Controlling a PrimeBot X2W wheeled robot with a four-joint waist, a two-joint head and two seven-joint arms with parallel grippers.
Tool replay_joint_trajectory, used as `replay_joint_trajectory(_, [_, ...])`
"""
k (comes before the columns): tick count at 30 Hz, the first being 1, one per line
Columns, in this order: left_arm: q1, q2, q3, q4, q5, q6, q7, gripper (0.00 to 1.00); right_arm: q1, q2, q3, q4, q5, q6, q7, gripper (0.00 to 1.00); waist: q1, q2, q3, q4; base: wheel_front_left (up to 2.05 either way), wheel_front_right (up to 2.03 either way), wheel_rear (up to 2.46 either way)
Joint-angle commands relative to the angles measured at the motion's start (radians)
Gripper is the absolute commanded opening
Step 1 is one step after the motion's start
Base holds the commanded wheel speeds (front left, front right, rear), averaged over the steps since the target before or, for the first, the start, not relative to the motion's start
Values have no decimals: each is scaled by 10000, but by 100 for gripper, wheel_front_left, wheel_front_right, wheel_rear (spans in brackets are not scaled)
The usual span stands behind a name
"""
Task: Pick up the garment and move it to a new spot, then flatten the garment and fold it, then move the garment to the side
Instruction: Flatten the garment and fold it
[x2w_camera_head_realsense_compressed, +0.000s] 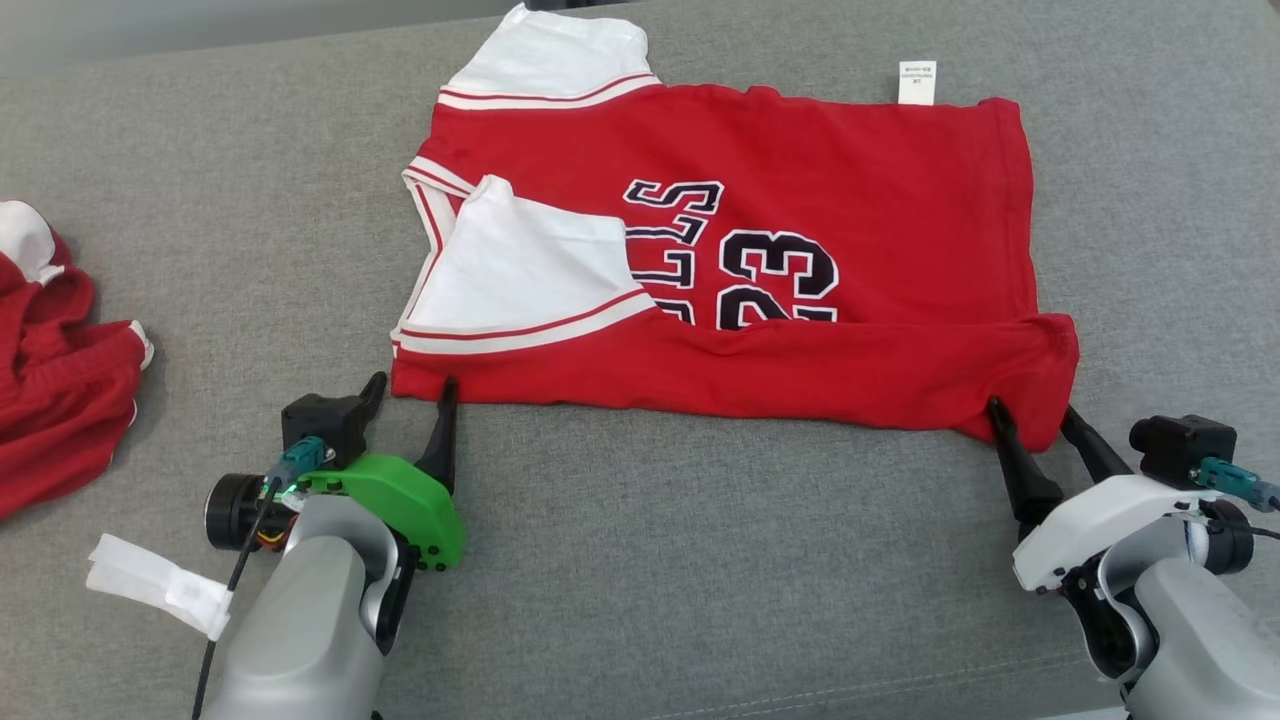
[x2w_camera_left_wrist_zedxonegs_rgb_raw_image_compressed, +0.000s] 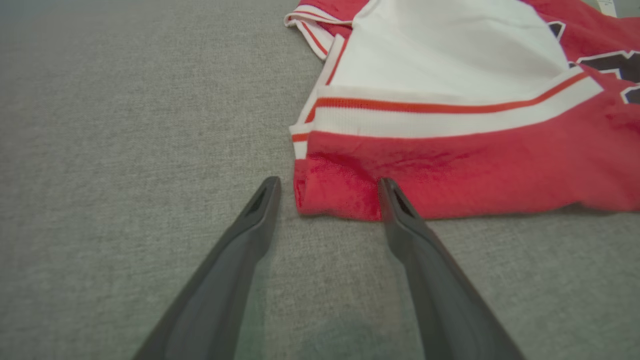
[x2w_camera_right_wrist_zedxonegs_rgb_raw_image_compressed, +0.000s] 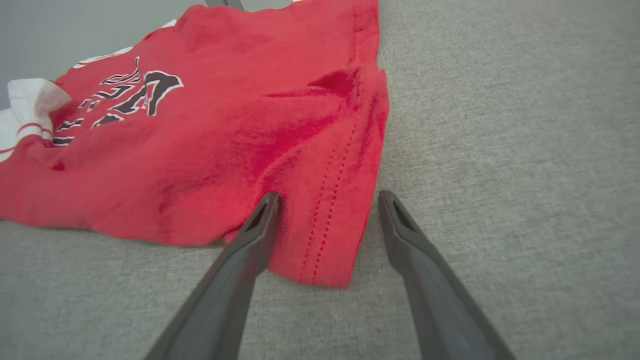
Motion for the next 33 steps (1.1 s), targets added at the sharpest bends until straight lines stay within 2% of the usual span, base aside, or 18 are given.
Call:
replay_joint_trajectory(1, [-249, -73, -32, 163, -144, -67, -4, 84, -153, 93, 81, 120, -11, -15, -43, 100, 0, 0, 12, 21, 0, 0, 0])
replay_joint_trajectory(2, [-337, -116, -57, 300, -237, -89, -4, 44, -192, 120, 130, 232, 47, -15, -36, 80, 0, 0, 17, 32, 0, 0, 0])
replay_joint_trajectory(3, [-398, -143, -78, 379, -272, -111, -4, 15, -224, 135, 170, 322, 86, -15, -34, 35, 0, 0, 24, 39, 0, 0, 0])
replay_joint_trajectory(4, [-445, -175, -112, 433, -291, -134, -4, 0, -275, 164, 226, 413, 117, -15, -34, 4, 0, 0, 21, 44, 0, 0, 0])
replay_joint_trajectory(5, [-490, -204, -117, 459, -349, -151, -4, 0, -312, 189, 263, 476, 166, -15, -34, 0, 0, 0, 14, 51, 0, 0, 0])
replay_joint_trajectory(13, [51, -156, 316, -332, -478, -186, -3, 0, -411, 293, 322, 522, 335, -15, -55, 0, 0, 0, -421, 210, 0, 0, 0])
replay_joint_trajectory(21, [1850, -227, 818, -2035, -289, -188, -5, 0, 511, 268, 58, -92, 305, -15, -57, 0, 0, 0, -1250, 531, 0, 0, 0])
replay_joint_trajectory(33, [4734, -397, 939, -4302, -351, 291, -5, 0, 2245, -70, -343, -1345, 126, -15, 248, 0, 0, 0, -1832, 594, 0, 0, 0])
